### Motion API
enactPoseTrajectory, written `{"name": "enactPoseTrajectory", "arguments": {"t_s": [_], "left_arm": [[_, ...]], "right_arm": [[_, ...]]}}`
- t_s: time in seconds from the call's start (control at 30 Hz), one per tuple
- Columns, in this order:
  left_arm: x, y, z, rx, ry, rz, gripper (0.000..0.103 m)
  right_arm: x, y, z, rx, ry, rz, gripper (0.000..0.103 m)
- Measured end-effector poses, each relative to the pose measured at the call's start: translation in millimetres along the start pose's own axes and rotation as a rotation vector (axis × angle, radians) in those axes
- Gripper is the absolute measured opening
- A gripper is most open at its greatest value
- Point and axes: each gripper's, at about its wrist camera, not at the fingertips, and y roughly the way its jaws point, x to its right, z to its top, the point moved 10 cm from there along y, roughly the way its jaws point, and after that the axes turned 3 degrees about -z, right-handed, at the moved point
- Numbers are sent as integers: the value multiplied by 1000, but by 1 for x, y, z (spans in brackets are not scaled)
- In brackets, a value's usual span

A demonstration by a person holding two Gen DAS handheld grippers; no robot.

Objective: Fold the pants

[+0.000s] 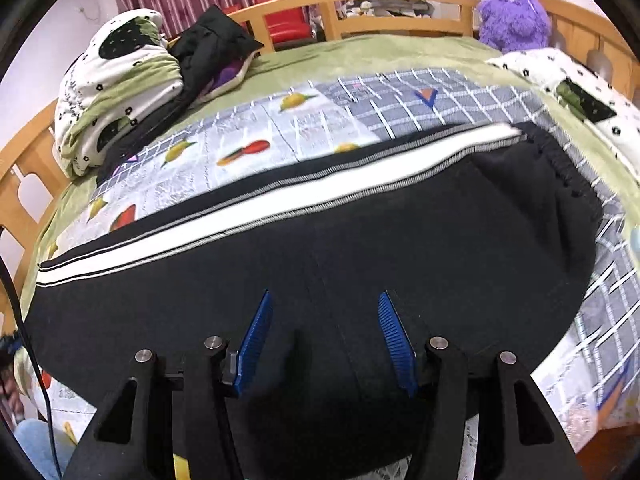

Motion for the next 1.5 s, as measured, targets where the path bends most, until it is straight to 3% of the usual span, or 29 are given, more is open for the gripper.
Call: {"name": "enactPoseTrajectory", "arguments": {"t_s": [0.1,0.27,0.33,0.37,0.4,0.43,0.6,0.77,0.83,1.0,1.1,1.23,1.33,1.43,1.5], "left_arm": [[-2,4,-10,19,-38,-33,55],[-5,22,5,42,-152,-49,54],[-7,26,9,51,-194,-50,49],[-7,27,11,53,-192,-20,41],[-8,27,13,56,-176,22,17],[-4,25,16,61,-151,33,14],[56,-14,43,135,28,59,12],[169,-58,59,188,269,-9,11],[217,-68,54,192,357,-30,10],[326,-60,8,157,491,-101,10],[383,-38,-40,95,540,-172,10],[440,-5,-119,-20,559,-293,10],[452,20,-173,-97,531,-361,10],[438,52,-215,-287,477,-325,14],[426,57,-225,-360,442,-343,16]], "right_arm": [[-13,-15,10,15,-26,8,56],[-38,-36,20,20,-94,11,56],[-47,-44,22,30,-159,-15,56],[-51,-52,24,45,-204,-46,56],[-54,-59,25,61,-225,-57,56],[-55,-65,26,66,-228,-54,56],[-70,-91,29,36,-141,67,56],[-68,-104,23,62,-162,59,56],[-65,-105,18,55,-135,104,56],[-33,-104,-4,42,-58,142,56],[-7,-100,-19,29,-25,77,56],[16,-100,-25,16,55,91,56],[23,-98,-26,4,83,94,56],[23,-90,-28,-23,72,81,56],[21,-85,-30,-32,36,52,56]]}}
